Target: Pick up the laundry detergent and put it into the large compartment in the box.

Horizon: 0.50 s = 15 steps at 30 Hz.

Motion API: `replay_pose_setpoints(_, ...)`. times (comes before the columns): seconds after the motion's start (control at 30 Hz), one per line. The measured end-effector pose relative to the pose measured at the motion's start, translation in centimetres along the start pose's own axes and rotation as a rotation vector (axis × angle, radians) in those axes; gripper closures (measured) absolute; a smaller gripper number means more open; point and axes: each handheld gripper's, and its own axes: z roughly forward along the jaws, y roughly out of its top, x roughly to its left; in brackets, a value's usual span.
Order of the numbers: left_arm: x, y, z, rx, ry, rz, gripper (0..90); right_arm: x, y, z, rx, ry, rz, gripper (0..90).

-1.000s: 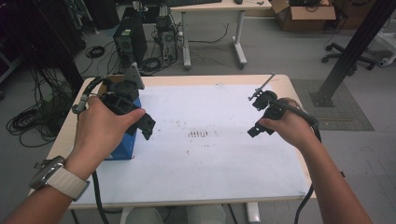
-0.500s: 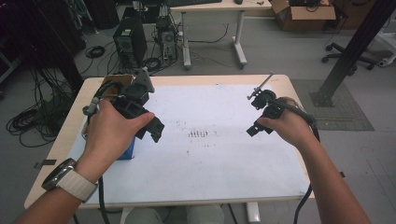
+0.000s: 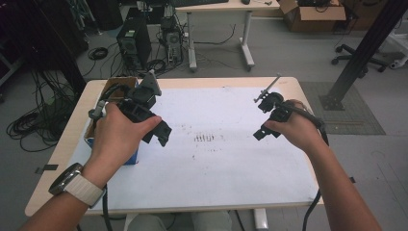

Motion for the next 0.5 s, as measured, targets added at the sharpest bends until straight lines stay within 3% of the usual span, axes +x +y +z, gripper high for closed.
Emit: replay_pose_setpoints(0.5, 0.13, -0.06, -0.04, -0.003, -0.005, 0.000, 10.7, 0.07, 0.02, -0.01, 0.002, -0.001, -0.001, 10.8)
